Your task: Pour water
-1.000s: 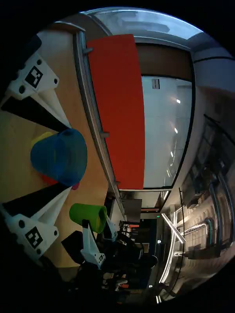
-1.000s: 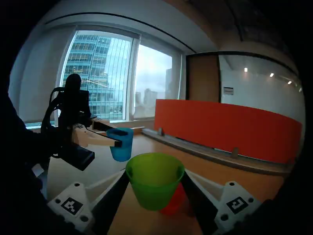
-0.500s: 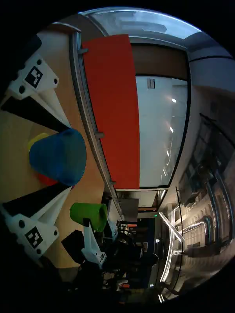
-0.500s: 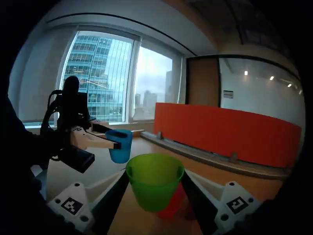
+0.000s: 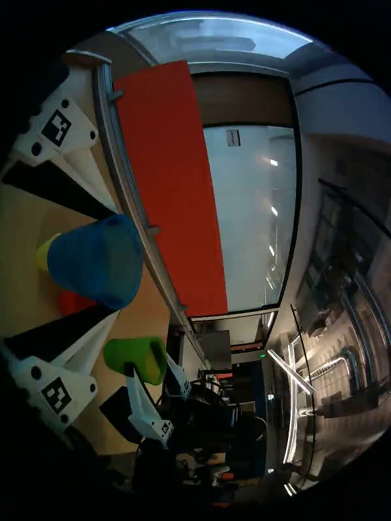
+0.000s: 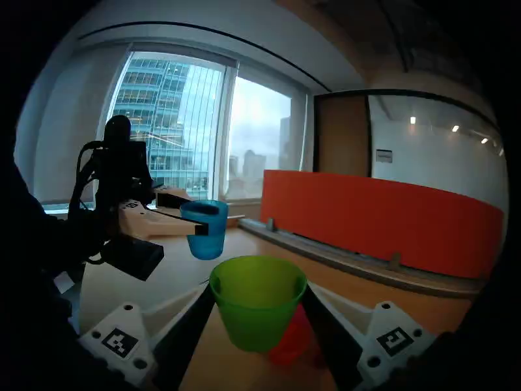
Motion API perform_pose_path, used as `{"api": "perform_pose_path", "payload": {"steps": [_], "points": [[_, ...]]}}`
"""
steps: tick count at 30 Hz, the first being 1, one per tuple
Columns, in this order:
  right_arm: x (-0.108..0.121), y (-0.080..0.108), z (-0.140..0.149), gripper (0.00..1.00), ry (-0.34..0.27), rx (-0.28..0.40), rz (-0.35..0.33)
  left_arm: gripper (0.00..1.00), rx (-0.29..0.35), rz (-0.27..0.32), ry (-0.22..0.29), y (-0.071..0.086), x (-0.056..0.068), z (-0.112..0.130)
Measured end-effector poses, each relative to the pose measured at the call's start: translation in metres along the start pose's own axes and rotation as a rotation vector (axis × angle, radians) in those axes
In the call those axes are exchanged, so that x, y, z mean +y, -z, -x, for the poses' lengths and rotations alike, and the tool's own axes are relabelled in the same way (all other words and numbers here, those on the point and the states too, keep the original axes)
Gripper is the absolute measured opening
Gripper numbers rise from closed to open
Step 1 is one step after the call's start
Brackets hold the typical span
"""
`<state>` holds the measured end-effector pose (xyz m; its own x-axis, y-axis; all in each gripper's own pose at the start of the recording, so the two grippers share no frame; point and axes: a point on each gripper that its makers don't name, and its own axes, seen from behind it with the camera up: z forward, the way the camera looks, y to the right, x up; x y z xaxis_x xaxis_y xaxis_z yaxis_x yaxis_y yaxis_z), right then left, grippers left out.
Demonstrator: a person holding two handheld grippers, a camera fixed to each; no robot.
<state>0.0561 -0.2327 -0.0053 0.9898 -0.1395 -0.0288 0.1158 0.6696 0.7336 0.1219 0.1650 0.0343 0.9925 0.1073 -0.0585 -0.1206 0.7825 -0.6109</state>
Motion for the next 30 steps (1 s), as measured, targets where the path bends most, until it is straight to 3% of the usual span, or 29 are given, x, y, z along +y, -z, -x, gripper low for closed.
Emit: {"api": "perform_pose_path", "payload": {"steps": [19,30], "points": [[-0.018,-0.013,0.005,0.91,-0.015,-0.001,-0.071,0.87,0.025,-0.023,-0.225,-0.001,0.001,-0.046],[-0.032,-0.025,0.003,0.91,-0.016,0.002,-0.108,0.87,0.041,-0.014,-0.359,-0.004,0.012,-0.07]]}}
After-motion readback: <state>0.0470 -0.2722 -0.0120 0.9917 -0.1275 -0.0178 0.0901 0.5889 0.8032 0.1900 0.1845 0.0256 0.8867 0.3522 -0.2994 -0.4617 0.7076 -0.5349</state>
